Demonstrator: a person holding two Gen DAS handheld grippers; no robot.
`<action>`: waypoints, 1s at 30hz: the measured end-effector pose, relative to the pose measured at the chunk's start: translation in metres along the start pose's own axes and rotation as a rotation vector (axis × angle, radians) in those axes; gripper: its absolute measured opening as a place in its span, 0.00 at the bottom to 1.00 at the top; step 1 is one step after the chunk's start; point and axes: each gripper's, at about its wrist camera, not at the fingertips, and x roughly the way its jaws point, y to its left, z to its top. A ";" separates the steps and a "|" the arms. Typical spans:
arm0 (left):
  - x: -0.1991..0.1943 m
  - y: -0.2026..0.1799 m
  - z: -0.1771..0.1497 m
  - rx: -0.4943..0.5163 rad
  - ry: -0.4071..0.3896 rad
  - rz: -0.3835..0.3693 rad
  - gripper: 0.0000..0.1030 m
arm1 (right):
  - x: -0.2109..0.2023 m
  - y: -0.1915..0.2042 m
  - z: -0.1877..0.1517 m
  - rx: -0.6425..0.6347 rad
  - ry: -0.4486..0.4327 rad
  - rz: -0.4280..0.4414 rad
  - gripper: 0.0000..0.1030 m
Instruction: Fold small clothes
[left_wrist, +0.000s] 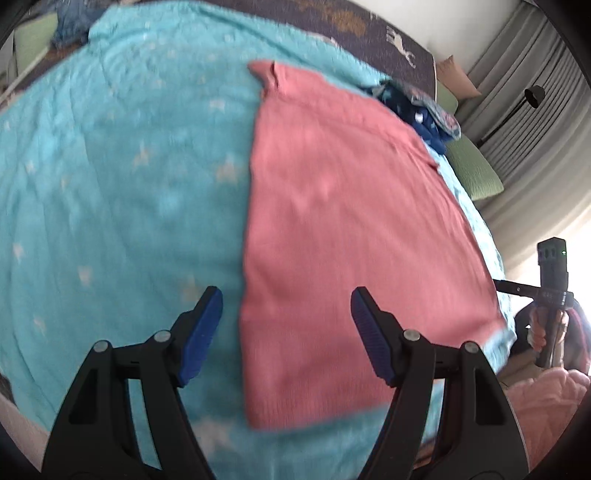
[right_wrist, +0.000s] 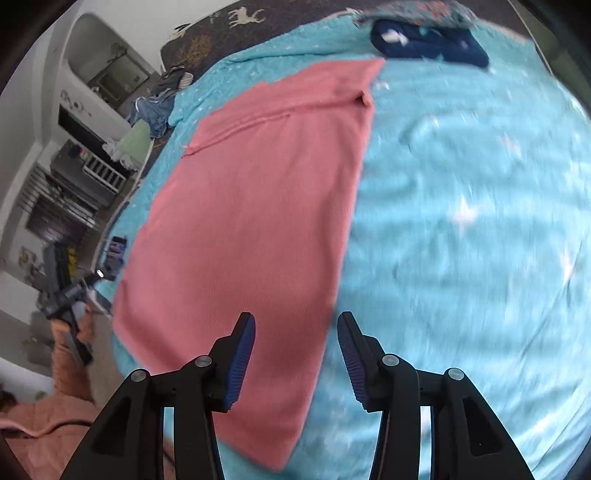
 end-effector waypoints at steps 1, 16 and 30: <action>-0.001 0.002 -0.008 -0.014 0.001 0.001 0.66 | -0.001 -0.004 -0.008 0.021 0.006 0.011 0.47; -0.043 0.016 -0.046 -0.206 -0.111 -0.065 0.31 | -0.006 -0.002 -0.027 0.076 0.007 0.107 0.52; -0.026 0.025 -0.044 -0.228 -0.014 -0.005 0.20 | -0.005 -0.009 -0.049 0.182 0.033 0.235 0.57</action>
